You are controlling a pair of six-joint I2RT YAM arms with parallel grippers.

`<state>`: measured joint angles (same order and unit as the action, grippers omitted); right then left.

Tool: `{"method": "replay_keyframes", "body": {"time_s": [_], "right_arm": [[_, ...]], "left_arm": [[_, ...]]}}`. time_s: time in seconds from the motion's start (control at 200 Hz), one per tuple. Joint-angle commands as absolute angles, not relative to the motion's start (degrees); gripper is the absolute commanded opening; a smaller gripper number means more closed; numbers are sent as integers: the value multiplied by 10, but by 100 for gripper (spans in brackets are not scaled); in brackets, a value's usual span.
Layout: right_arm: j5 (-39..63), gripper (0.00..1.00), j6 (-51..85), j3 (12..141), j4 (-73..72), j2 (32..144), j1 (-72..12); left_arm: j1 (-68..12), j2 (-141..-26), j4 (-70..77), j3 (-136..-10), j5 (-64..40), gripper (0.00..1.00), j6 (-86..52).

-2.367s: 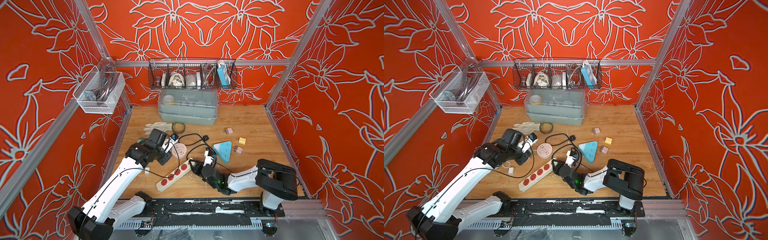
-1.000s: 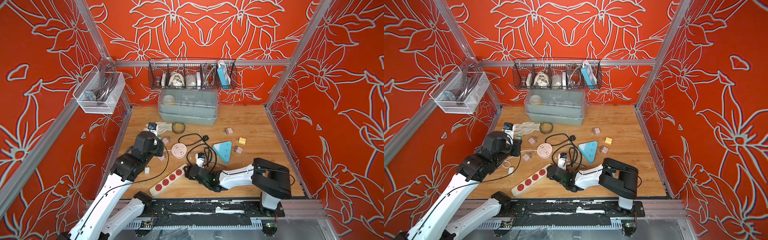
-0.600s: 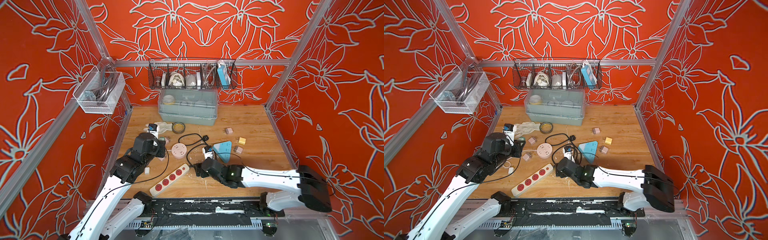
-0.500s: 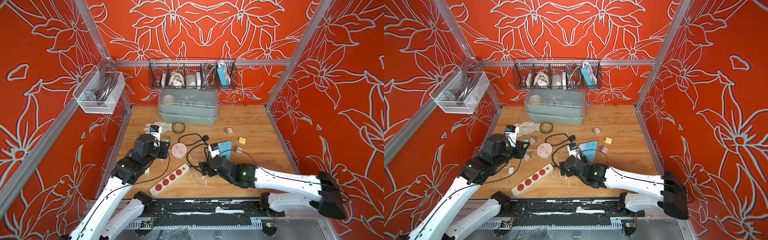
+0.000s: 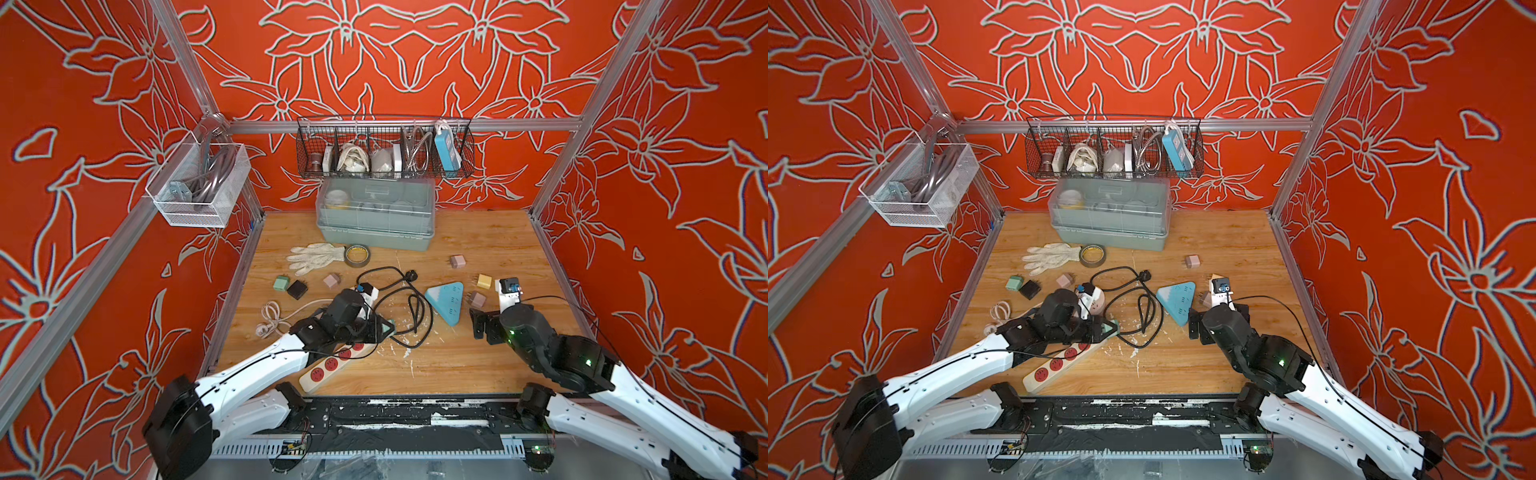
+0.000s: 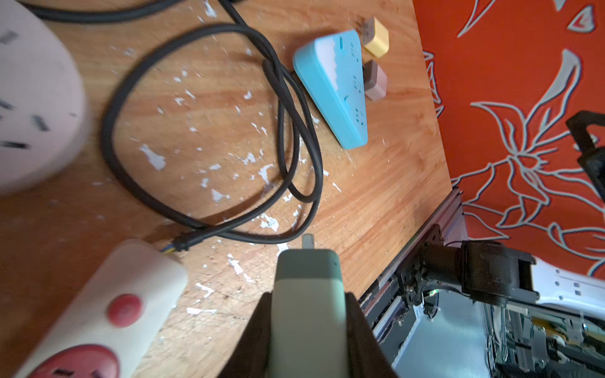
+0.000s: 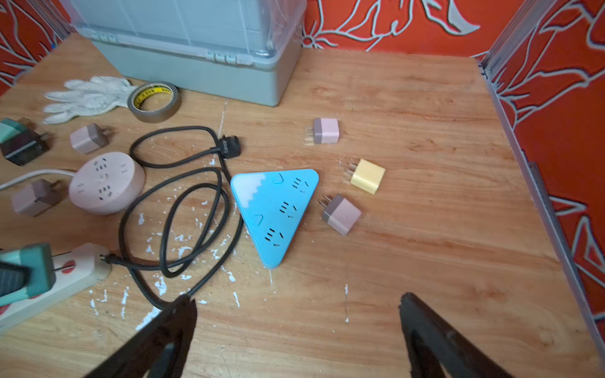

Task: Pull the plug off the socket
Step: Place the plug at the center of the board.

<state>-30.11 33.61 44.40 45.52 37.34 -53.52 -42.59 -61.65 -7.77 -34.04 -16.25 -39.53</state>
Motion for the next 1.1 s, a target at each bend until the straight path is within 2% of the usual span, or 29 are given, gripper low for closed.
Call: {"method": "replay_keyframes", "body": {"time_s": [0.0, 0.165, 0.355, 0.415, 0.495, 0.716, 0.831, 1.036, 1.096], "right_arm": [[-320, 99, 362, 420, 487, 358, -530], [-324, 100, 411, 388, 473, 324, -529], [-351, 99, 436, 379, 486, 297, -528], [-355, 100, 439, 381, 493, 292, -527], [-360, 100, 443, 382, 502, 288, -527], [-355, 100, 446, 381, 503, 283, -528], [-357, 99, 435, 383, 489, 286, -527], [-395, 100, 347, 365, 365, 300, -526], [-425, 100, 288, 342, 292, 312, -526]], "left_arm": [[-490, -659, 33, -346, -119, 0, -440], [-583, -778, 57, -397, -91, 0, -445], [-625, -920, 122, -460, -128, 0, -464], [-631, -952, 115, -486, -128, 5, -461], [-631, -981, 114, -504, -129, 15, -459], [-631, -997, 30, -548, -76, 52, -424], [-627, -962, -14, -552, -29, 70, -403], [-588, -841, -102, -543, 96, 86, -328], [-559, -797, -117, -533, 130, 99, -299]]}}
